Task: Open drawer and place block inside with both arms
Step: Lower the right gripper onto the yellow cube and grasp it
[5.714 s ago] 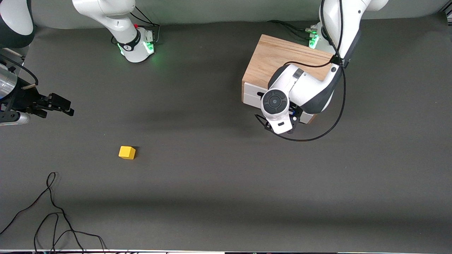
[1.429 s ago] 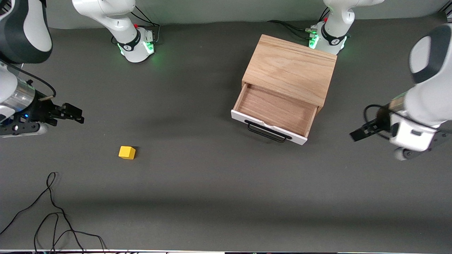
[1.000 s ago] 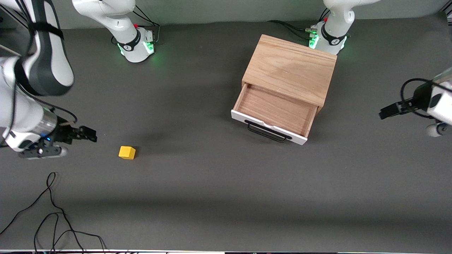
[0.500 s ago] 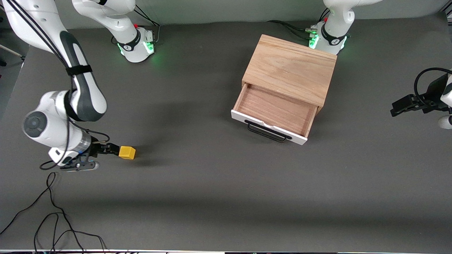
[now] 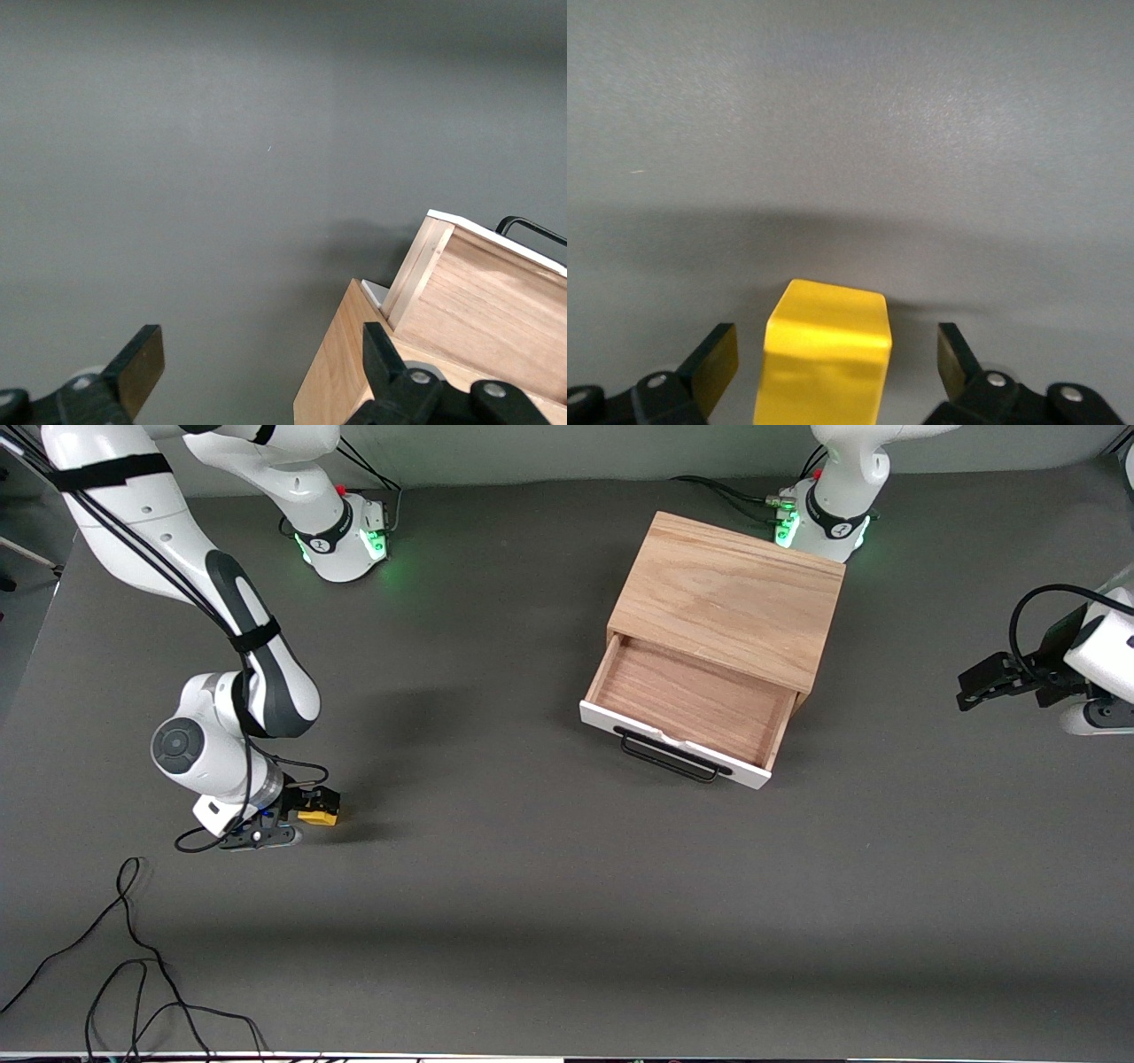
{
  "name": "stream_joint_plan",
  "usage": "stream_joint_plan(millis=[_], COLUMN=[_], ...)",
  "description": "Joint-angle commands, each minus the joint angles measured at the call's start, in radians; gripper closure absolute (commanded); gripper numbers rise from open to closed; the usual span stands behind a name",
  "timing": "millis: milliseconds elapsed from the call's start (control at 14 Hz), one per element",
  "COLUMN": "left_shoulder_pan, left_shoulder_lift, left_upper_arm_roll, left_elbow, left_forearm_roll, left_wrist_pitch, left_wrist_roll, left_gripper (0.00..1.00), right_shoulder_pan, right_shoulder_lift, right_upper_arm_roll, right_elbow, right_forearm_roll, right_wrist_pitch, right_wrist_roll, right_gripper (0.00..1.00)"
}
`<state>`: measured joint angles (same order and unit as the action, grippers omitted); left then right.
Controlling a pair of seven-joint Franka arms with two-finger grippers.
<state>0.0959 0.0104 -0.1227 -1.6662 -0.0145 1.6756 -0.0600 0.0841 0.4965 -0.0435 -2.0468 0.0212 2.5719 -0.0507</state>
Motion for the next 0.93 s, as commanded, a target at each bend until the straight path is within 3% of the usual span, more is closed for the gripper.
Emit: stream_joint_plan(millis=[0,214,286,429,643,857], left_shoulder_pan=[-0.008,-0.021,-0.056,-0.132,-0.136,-0.136], left_shoulder_lift=[-0.024,-0.015,-0.013,-0.012,-0.01,-0.009], left_upper_arm_roll=[0.009,0.02,0.043,0.133,0.135,0.135], left_elbow=[-0.024,-0.017,-0.015,-0.015,-0.012,-0.009], left_forearm_roll=[-0.005,-0.007,-0.007,-0.01,-0.008,-0.01], left_wrist_pitch=[0.009,0.007,0.007,0.009,0.007,0.007], left_wrist_roll=[0.02,0.028,0.031,0.032,0.032,0.034], left_gripper=[0.0,0.0,0.0,0.0,0.0,0.0], right_shoulder_pan=[0.006,0.006,0.008,0.023,0.025,0.023], right_shoulder_lift=[0.008,0.004,0.0,-0.012,-0.016,-0.026], right_upper_arm_roll=[-0.004,-0.004,-0.002,-0.002,0.011,0.092], right_elbow=[-0.003,-0.001,0.002,0.02,0.173,0.391], right_forearm_roll=[0.011,0.011,0.011,0.011,0.012,0.012], right_wrist_pitch=[0.028,0.019,0.017,0.002,-0.218,-0.518], right_wrist_roll=[0.002,0.002,0.006,0.017,0.061,0.223], right_gripper=[0.09,0.54,0.64,0.69,0.69,0.69])
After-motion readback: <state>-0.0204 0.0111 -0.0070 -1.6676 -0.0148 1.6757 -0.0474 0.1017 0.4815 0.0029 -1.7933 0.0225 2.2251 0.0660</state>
